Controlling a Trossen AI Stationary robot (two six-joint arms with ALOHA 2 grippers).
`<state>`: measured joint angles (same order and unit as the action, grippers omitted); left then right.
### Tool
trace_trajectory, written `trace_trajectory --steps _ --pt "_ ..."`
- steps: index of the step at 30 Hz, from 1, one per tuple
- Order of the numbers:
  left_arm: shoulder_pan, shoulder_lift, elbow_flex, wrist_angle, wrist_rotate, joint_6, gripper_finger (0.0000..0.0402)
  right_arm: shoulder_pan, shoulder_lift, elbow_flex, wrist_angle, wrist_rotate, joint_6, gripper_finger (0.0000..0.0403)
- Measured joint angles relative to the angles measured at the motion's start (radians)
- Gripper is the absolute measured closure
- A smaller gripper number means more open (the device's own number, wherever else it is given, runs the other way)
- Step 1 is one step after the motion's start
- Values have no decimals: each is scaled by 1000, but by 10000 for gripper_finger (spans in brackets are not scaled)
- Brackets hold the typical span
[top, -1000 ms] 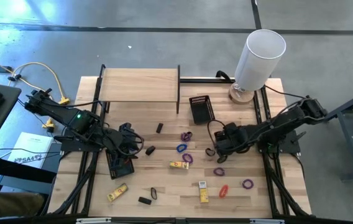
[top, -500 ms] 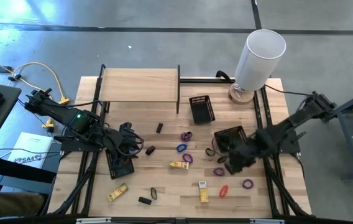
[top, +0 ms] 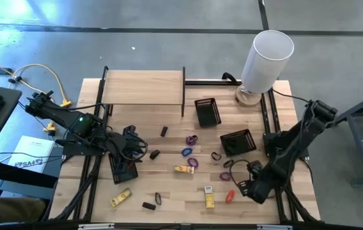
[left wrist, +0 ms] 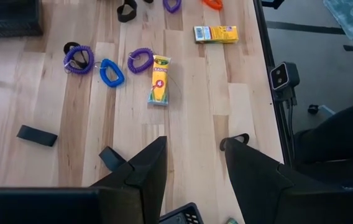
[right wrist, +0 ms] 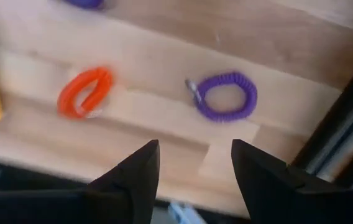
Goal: Pick & Place Office Desk Supplies
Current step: Put the purple spring keychain into the bottom left black bin
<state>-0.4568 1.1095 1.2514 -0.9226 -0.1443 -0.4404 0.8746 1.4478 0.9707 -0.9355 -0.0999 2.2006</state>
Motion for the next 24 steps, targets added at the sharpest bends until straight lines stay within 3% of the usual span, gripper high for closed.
trace_trajectory --steps 7,15,21,24 --pt "0 0 0 12 0 -1 246 9 124 0 -48 -34 -36 215" --pt "0 0 0 12 1 -28 246 7 152 -1 -59 -37 -46 215" --pt "0 0 0 12 1 -43 246 7 152 -39 2 -93 94 215" --pt "0 0 0 12 1 -46 246 7 152 -47 87 -57 115 215"
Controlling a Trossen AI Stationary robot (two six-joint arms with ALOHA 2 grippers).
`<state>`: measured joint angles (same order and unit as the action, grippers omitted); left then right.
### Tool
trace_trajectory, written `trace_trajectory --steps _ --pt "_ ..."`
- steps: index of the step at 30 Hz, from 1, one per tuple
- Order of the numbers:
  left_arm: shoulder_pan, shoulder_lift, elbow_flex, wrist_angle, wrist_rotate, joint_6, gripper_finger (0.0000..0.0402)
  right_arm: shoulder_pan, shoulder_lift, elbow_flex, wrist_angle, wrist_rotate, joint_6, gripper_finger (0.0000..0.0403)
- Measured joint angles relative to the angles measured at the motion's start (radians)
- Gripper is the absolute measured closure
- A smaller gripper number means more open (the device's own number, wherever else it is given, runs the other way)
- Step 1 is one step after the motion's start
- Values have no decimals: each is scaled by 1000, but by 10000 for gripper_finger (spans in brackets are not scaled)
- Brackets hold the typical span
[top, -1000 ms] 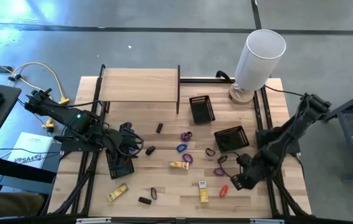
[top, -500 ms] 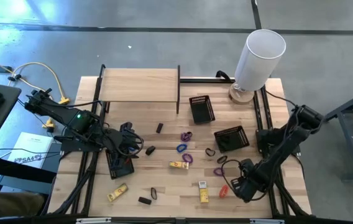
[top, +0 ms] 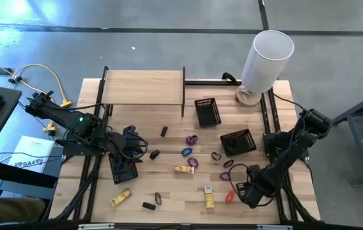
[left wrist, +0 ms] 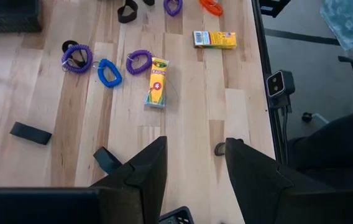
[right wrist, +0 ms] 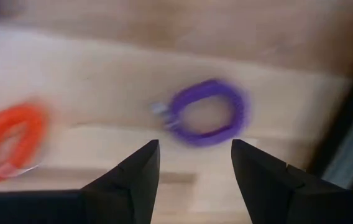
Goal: Pick & Place Office Desk Supplies
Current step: Put the purple spring keychain into the bottom left black bin
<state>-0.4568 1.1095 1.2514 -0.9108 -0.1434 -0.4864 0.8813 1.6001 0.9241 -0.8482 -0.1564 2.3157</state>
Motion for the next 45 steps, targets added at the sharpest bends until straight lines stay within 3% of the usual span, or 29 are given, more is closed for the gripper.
trace_trajectory --steps 3,14,36,40,45 --pt "0 0 0 0 0 0 246 -1 0 0 49 53 6 215" --pt "0 0 0 0 0 11 246 -7 5 -1 -1 52 -61 215" --pt "0 0 0 64 -17 1 246 -27 141 2 106 11 -87 218" --pt "0 0 0 67 -16 1 246 -40 150 2 106 1 -108 251" --pt "0 0 0 67 -16 1 246 -65 152 2 105 -33 -117 342"
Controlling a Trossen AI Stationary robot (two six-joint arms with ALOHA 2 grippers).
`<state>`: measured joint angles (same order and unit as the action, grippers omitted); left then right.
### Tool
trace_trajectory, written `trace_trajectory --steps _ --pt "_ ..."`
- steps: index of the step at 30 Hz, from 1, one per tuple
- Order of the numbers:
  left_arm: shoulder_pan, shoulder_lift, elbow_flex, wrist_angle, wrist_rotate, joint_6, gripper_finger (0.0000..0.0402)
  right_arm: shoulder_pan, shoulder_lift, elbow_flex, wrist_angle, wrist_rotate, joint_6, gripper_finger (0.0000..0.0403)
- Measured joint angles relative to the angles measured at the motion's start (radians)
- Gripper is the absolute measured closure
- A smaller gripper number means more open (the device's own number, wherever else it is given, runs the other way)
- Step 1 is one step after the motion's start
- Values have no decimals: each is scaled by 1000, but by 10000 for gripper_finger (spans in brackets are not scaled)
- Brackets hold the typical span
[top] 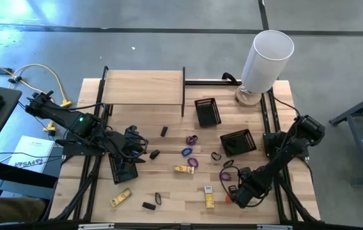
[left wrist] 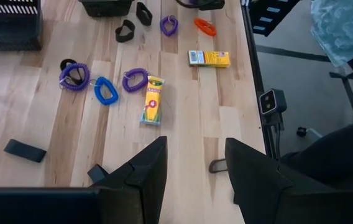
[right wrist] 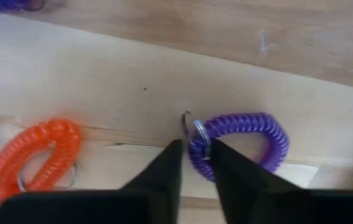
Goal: Pick & Place Office Desk Supplies
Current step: Put the purple spring keychain into the bottom left black bin
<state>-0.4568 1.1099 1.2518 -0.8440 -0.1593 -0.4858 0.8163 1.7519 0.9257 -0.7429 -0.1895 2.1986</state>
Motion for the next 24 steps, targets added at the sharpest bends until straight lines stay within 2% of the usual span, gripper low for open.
trace_trajectory --steps 2,3,9,12,18,24 --pt "0 0 0 0 0 0 246 -11 0 0 0 -7 -2 381" --pt "0 0 0 0 0 0 246 -13 0 0 -1 -5 -9 388" --pt "0 0 0 0 0 0 246 -41 -24 7 -15 -27 -87 397" --pt "0 0 0 0 1 0 246 -57 -63 48 -103 -10 -140 399" --pt "0 0 0 0 2 0 246 -123 -189 209 -302 138 -260 399" --pt "0 0 0 6 2 -8 246 -291 -278 361 -496 316 -504 400"
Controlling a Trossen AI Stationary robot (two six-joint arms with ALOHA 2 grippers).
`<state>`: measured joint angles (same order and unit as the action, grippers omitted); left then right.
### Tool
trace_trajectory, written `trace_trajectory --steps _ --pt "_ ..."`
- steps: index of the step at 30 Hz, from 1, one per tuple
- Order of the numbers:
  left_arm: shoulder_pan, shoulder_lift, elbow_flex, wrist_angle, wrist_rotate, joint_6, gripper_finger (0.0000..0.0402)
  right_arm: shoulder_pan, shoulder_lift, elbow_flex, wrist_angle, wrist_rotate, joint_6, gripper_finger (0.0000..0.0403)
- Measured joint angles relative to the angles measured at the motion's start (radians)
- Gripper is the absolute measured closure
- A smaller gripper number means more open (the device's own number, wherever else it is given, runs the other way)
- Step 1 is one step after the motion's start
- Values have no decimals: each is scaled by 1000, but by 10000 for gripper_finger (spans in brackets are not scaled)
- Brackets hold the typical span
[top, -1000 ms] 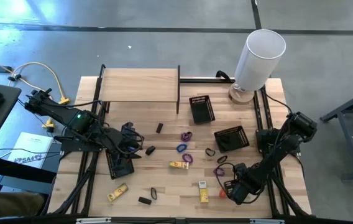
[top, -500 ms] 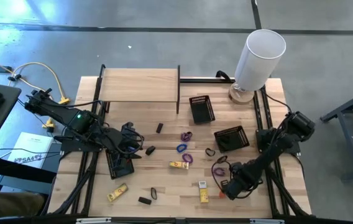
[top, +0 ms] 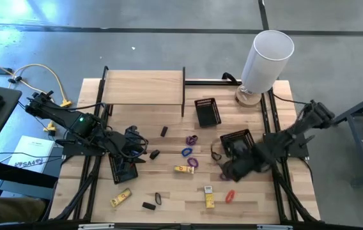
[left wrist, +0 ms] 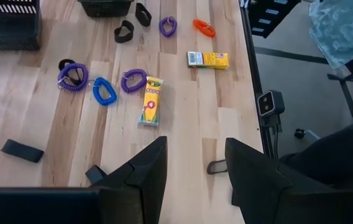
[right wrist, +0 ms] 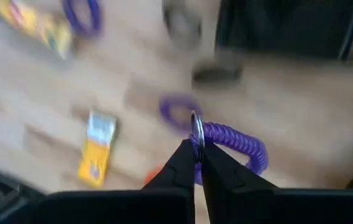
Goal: Pick & Place Office Desk Supplies
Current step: Put the purple spring keychain into the bottom left black bin
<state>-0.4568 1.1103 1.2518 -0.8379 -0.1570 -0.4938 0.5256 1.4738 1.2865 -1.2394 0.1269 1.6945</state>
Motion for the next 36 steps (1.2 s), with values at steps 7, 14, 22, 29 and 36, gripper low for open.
trace_trajectory --steps 7,14,22,29,36 --pt "0 0 0 5 0 -35 246 -310 -12 72 44 61 -445 400" --pt "0 0 0 4 0 -69 246 -584 47 76 291 100 -806 400" --pt "0 1 -1 12 -38 -112 246 -766 200 72 339 23 -953 400" --pt "-18 31 -1 14 -41 -161 246 -792 317 74 388 -3 -1007 393" --pt "-32 90 -1 39 -51 -179 246 -797 353 74 384 14 -1047 326"
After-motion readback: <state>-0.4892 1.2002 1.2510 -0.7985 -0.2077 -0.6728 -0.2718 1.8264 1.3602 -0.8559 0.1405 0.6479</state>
